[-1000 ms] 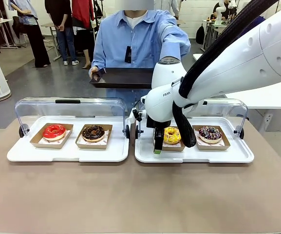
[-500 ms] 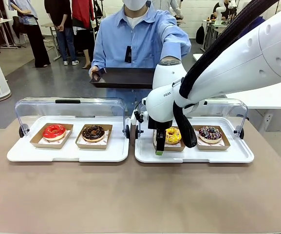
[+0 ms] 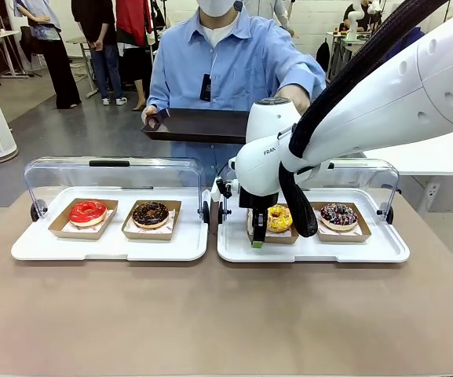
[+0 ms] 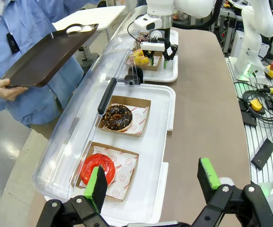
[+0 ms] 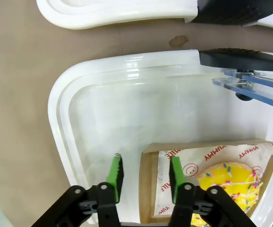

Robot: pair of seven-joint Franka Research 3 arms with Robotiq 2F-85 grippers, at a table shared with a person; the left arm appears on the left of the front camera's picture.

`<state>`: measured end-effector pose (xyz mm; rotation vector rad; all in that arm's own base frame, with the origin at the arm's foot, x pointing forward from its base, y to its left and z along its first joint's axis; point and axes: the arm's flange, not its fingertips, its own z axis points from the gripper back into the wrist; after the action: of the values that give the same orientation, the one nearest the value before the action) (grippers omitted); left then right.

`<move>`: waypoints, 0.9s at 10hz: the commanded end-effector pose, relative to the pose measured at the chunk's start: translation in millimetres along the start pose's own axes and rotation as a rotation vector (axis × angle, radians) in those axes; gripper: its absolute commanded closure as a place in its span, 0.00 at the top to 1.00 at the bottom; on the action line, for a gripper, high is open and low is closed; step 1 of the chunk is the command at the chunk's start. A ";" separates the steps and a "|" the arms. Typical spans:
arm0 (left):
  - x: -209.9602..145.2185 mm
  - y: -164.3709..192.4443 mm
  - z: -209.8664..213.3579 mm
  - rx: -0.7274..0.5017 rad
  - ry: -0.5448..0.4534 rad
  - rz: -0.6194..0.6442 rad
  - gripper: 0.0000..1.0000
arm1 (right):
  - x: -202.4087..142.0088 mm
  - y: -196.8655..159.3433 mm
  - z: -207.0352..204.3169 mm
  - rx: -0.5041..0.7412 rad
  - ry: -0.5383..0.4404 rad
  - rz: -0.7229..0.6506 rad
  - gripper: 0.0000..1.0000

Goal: Provide the desired donut to the person.
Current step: Pick up and lift the Paper togo box containing the Donut pointed at by the person.

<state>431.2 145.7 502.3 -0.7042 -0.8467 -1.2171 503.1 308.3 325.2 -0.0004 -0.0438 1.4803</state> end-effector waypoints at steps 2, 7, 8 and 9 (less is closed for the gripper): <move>0.1 -0.2 0.1 0.009 0.009 0.002 1.00 | 0.8 -7.6 -3.5 -0.004 0.009 0.029 0.00; 0.1 -0.2 0.1 0.009 0.009 0.002 1.00 | 0.3 0.5 4.7 -0.019 0.018 0.061 0.00; 0.1 -0.2 0.1 0.009 0.009 0.002 1.00 | 0.5 9.6 13.8 -0.028 0.031 0.084 0.00; 0.1 -0.2 0.1 0.009 0.009 0.002 1.00 | -1.2 25.1 30.5 -0.026 0.079 0.151 0.00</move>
<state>431.2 145.7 502.2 -0.7044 -0.8466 -1.2170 495.3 313.8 340.6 -0.0253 -0.0371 1.5601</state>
